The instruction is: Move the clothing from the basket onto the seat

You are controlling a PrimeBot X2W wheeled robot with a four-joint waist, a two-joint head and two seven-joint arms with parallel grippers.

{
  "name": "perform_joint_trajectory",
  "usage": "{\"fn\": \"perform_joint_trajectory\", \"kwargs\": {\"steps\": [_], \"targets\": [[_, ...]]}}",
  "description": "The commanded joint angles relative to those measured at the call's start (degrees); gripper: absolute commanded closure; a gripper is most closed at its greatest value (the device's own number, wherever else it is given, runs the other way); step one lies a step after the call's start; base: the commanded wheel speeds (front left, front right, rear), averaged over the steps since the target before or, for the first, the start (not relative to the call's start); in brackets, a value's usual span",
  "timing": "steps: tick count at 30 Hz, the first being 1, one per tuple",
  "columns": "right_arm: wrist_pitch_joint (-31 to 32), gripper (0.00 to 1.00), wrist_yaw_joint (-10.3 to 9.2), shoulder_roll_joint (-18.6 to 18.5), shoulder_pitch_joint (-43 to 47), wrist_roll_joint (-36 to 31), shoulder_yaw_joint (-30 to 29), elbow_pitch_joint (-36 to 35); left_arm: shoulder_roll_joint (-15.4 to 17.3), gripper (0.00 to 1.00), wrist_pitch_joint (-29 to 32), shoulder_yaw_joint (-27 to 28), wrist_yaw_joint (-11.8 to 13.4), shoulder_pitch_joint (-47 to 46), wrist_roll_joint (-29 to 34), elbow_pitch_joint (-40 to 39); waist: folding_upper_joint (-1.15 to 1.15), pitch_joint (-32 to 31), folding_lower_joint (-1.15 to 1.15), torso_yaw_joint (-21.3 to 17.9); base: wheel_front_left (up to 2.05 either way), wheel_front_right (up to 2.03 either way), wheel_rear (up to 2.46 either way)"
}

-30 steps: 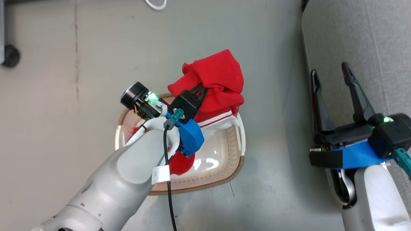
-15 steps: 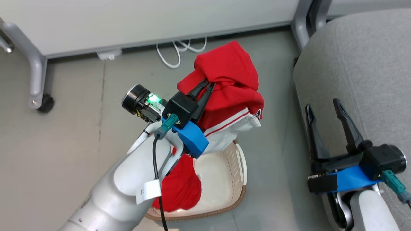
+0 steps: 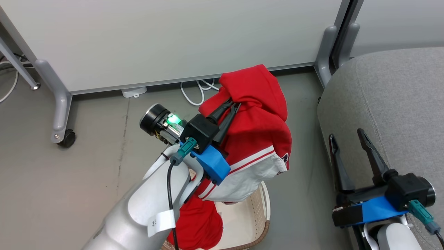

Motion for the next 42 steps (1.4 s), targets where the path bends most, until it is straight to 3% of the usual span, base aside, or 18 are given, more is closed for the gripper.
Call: {"fn": "perform_joint_trajectory", "kwargs": {"steps": [1,7,14,23,31,32,33,42], "targets": [[-0.22,0.0,0.01,-0.14,0.75,0.18,0.23,0.06,-0.19,1.0,-0.29,0.49,-0.21,0.57,0.33,-0.34,0.0,-0.17,0.01,0.07,0.0,0.0,0.0],[-0.22,0.0,0.01,-0.3,-0.94,-1.26,2.7,0.21,-0.65,1.0,-0.29,0.85,-0.42,0.9,0.9,-0.83,0.0,-0.46,0.01,0.39,0.0,0.0,0.0],[-0.21,0.0,0.01,-3.47,-6.73,-3.08,10.29,2.77,-1.14,1.0,-0.29,1.11,-0.8,0.22,1.61,-1.37,0.0,0.37,0.01,0.96,0.0,0.0,0.0],[-0.2,0.0,0.01,-6.96,-17.62,-7.2,19.74,14.7,-2.11,1.0,-0.29,0.45,-1.24,-1.03,2.39,-1.68,0.0,1.66,0.01,2.4,0.0,0.0,0.0],[-0.21,0.0,0.01,-5.93,-24.05,-7.58,23.79,24.29,-2.92,1.0,-0.29,-0.25,-1.51,-1.63,2.22,-2.2,0.0,2.09,0.01,3.62,0.0,0.0,0.0],[-0.21,0.6,0.01,-5.65,-24.39,-7.18,23.81,25.11,-2.94,1.0,-0.29,-0.27,-1.54,-1.62,2.21,-2.25,0.0,2.06,0.01,3.69,0.0,0.0,0.0],[-0.21,1.0,0.01,-5.48,-24.86,-6.95,23.8,25.59,-2.98,1.0,-0.29,-0.27,-1.49,-1.61,2.19,-2.25,0.0,2.08,0.01,3.75,0.0,0.0,0.0],[-0.21,1.0,0.01,-4.98,-25.48,-5.43,23.22,26.04,-3.2,1.0,-0.29,0.35,-1.68,-1.38,2.47,-2.08,0.0,2.28,0.01,3.76,0.0,0.0,0.0]]}}
